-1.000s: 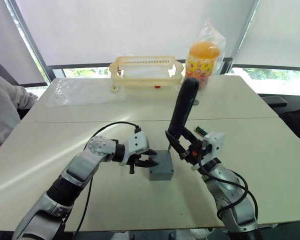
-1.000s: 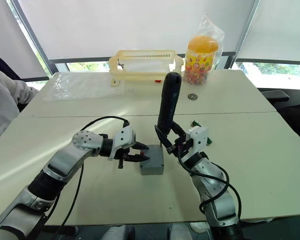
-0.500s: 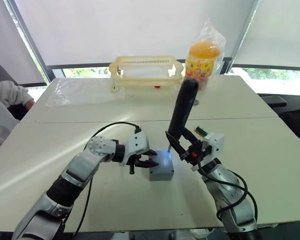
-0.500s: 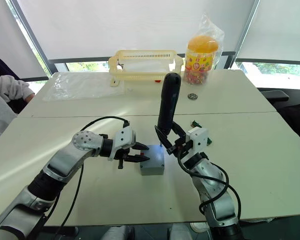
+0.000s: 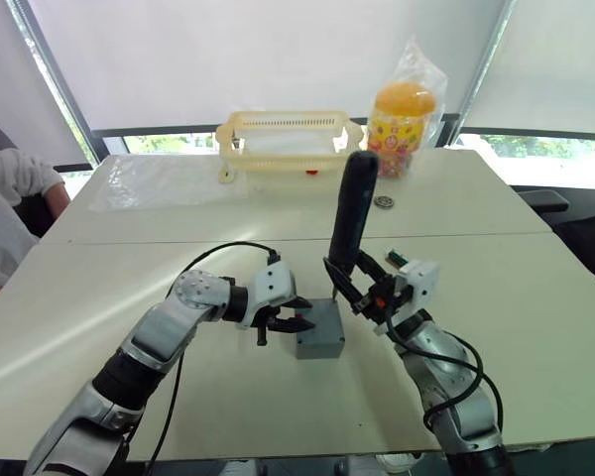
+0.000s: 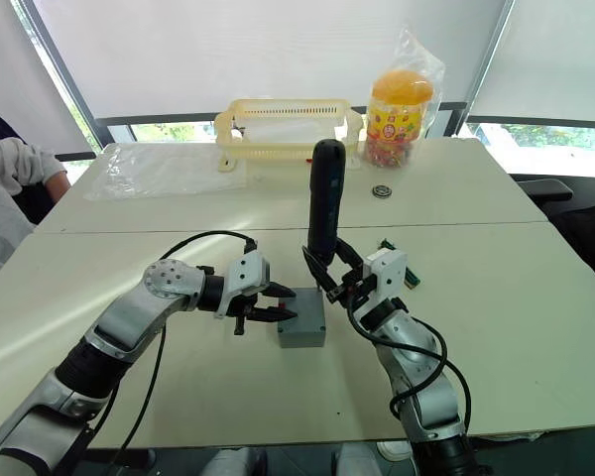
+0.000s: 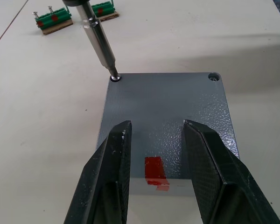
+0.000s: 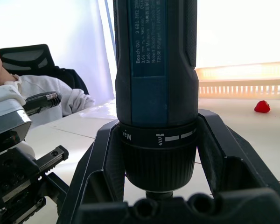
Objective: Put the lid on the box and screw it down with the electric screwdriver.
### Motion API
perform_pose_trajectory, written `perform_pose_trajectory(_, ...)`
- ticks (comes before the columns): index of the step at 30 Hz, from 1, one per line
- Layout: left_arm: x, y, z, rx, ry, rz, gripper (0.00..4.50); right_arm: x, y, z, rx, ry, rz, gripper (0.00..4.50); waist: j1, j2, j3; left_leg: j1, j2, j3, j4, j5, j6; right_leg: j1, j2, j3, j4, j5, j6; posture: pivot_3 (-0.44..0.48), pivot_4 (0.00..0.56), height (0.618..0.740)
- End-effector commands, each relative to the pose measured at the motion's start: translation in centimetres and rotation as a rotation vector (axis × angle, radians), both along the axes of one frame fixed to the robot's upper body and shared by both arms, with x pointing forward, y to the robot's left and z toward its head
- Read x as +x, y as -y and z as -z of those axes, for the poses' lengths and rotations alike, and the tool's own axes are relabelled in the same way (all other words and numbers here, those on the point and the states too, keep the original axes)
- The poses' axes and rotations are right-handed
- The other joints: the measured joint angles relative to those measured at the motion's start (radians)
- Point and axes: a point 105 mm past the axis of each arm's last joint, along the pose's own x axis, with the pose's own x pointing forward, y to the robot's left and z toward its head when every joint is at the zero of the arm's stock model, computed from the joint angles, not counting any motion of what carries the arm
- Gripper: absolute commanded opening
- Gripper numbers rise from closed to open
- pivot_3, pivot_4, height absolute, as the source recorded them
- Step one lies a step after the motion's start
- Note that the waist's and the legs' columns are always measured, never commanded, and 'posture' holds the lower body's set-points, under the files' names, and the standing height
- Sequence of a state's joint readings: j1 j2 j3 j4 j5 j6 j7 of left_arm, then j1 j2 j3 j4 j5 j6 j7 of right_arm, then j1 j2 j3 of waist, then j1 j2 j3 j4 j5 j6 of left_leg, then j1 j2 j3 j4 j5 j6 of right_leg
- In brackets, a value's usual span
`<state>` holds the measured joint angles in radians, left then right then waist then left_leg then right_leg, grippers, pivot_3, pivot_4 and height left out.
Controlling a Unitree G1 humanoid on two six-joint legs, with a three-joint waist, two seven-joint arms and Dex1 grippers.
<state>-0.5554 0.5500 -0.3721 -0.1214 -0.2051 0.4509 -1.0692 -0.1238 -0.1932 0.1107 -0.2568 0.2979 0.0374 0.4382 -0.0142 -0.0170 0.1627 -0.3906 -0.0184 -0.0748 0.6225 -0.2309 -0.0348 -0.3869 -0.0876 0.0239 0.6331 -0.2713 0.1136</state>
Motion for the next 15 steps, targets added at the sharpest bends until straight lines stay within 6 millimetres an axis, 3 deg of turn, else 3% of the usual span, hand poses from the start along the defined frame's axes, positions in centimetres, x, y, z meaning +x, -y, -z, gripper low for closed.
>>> perform_pose_trajectory(1,-0.2,-0.2,1.2,0.043,-0.025,-0.007,1.75,0.4,-0.1,3.3,-0.042,-0.121,0.009,1.75,0.0,0.0,0.0,0.0,0.0,0.0,0.0,0.0,0.0,0.0,0.0,0.0,0.0,0.0,0.0,0.0,0.15,0.74)
perform_pose_trajectory(8,-0.2,-0.5,1.3,0.047,-0.027,-0.013,1.75,0.3,1.1,1.5,-0.027,-0.056,0.065,1.75,0.001,0.0,0.0,0.0,0.0,0.0,-0.001,0.0,0.0,0.0,0.0,0.0,-0.001,0.0,0.0,0.0,0.15,0.74)
perform_pose_trajectory(15,-0.2,-0.4,1.6,0.052,-0.038,-0.002,1.75,-1.4,1.8,-4.7,0.003,0.094,0.099,1.75,0.004,0.002,0.003,-0.002,0.0,-0.001,-0.001,0.0,0.0,-0.002,-0.001,0.0,-0.001,0.0,0.0,0.0,0.15,0.74)
